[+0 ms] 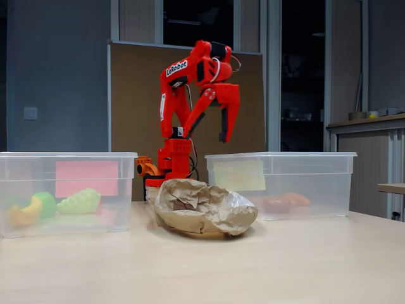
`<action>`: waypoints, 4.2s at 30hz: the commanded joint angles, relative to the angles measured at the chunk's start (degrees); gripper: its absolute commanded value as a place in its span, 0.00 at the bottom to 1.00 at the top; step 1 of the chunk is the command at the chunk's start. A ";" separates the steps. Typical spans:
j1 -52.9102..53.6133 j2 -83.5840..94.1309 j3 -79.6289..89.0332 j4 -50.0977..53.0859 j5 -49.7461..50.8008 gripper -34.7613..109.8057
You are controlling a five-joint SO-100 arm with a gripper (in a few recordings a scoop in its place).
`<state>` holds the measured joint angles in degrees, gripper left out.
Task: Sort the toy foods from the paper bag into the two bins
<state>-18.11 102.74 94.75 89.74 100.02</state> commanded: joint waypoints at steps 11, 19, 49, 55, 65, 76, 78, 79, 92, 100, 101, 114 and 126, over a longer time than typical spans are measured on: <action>10.11 -12.83 5.89 -19.78 -16.17 0.54; 10.99 -20.39 7.65 -25.93 -14.77 0.54; 10.99 -42.01 -7.56 -28.39 -14.50 0.51; 10.02 -46.32 -9.93 -28.83 -12.92 0.50; 10.11 -47.20 -9.93 -28.12 -12.48 0.42; 10.37 -42.80 -8.53 -24.26 -13.27 0.37; 10.46 -41.04 -8.79 -22.15 -13.89 0.37; 10.46 -40.34 -9.40 -20.57 -13.97 0.37; 7.65 -29.36 -21.62 5.62 -8.61 0.36; 2.20 -15.64 -14.33 10.37 -0.88 0.36; 1.05 -13.45 -12.74 10.99 0.97 0.36; -21.27 8.09 1.41 15.38 34.89 0.35; -41.48 5.36 3.69 7.29 62.84 0.35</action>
<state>-54.58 108.28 97.82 100.11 156.53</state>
